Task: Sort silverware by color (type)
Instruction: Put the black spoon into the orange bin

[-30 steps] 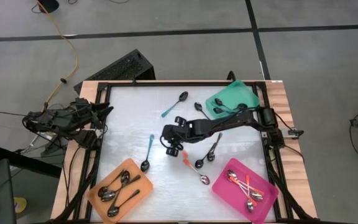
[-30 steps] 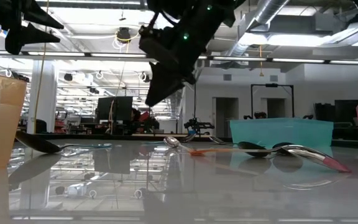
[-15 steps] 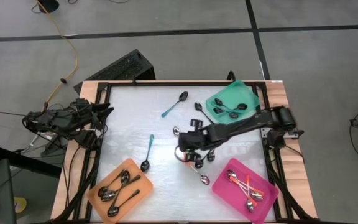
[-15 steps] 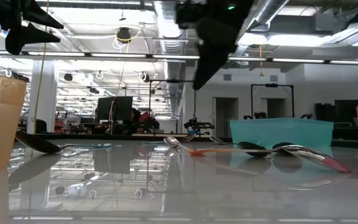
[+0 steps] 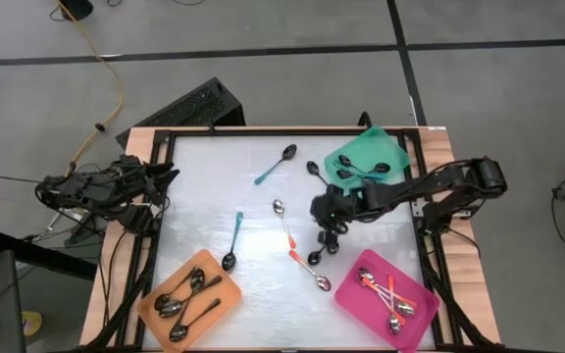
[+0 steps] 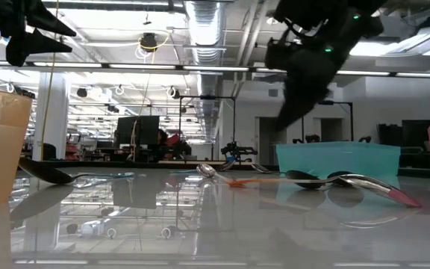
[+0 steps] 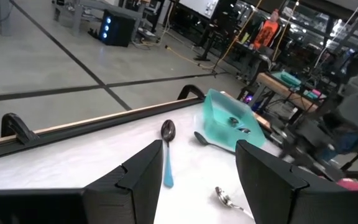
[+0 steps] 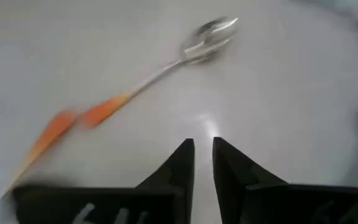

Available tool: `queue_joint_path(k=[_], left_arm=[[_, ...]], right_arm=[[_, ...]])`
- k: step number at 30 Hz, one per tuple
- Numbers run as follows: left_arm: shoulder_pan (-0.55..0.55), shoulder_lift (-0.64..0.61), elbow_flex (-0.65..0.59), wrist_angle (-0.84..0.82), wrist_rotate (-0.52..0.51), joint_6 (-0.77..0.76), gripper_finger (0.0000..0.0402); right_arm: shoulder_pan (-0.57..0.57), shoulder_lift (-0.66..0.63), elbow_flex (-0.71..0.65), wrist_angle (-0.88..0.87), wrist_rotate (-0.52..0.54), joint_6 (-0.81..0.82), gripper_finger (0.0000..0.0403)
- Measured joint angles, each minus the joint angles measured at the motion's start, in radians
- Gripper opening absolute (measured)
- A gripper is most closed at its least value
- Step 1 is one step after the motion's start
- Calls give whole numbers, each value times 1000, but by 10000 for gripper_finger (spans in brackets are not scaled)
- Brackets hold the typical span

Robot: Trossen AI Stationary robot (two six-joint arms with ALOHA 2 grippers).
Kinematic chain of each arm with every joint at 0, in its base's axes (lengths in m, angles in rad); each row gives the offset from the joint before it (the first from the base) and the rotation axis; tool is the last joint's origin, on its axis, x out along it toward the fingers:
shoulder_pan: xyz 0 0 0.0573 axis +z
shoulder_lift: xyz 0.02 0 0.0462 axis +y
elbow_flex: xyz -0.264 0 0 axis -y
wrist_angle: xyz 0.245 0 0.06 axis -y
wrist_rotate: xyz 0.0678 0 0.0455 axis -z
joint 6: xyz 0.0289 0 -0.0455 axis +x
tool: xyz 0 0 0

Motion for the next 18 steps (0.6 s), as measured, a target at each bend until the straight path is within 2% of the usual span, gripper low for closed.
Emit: queue_joint_path(k=[3, 6, 13, 18], left_arm=[[0, 0, 0, -5, -2, -1, 184], [0, 0, 0, -5, -17, -5, 184], [0, 0, 0, -6, -28, -13, 184], [0, 1, 0, -24, -27, -23, 184]], right_arm=[[26, 2, -5, -21, -97, -42, 86], [66, 11, -4, 8, -140, -73, 117], [138, 80, -2, 29, -115, -127, 208], [167, 145, 5, 60, -116, -141, 230]])
